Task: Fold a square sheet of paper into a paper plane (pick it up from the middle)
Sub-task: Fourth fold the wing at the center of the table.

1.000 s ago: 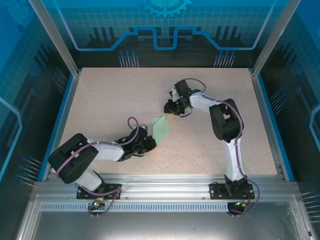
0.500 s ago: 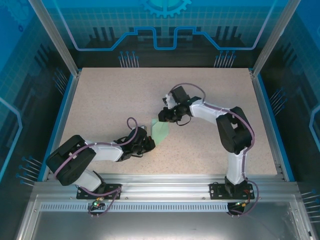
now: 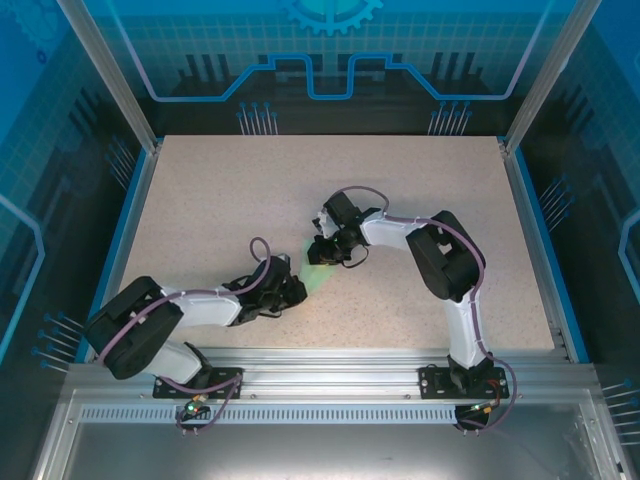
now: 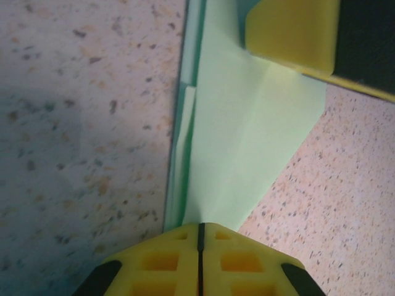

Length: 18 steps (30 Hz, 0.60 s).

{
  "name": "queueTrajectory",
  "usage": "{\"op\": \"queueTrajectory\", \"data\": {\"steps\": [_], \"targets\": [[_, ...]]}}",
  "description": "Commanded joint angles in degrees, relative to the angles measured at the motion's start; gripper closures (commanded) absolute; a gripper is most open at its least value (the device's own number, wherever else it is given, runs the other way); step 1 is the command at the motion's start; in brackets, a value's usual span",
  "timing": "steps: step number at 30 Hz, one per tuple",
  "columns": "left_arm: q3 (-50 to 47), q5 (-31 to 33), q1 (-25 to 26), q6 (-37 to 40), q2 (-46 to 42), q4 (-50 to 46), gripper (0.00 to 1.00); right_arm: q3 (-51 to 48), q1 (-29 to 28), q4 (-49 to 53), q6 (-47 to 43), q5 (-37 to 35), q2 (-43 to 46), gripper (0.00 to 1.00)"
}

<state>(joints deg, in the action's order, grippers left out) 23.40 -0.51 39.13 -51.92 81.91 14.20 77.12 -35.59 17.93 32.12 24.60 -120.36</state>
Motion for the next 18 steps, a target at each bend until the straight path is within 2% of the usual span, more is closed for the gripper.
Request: {"op": "queueTrajectory", "data": {"steps": [1,11,18], "targets": [[-4.0,-3.0,-0.4,2.4,-1.9,-13.9,0.89,-0.3,0.4,0.6,0.4,-2.9,-2.3,0.84],[-7.1,-3.4,-0.3,2.7,-13.8,-24.6,0.83,0.0,0.3,0.2,0.7,-1.6,-2.6,0.83],[-5.9,0.5,-0.5,1.9,-30.2,-33.7,0.74,0.4,-0.2,0.0,0.0,0.7,-0.3,0.81]]}}
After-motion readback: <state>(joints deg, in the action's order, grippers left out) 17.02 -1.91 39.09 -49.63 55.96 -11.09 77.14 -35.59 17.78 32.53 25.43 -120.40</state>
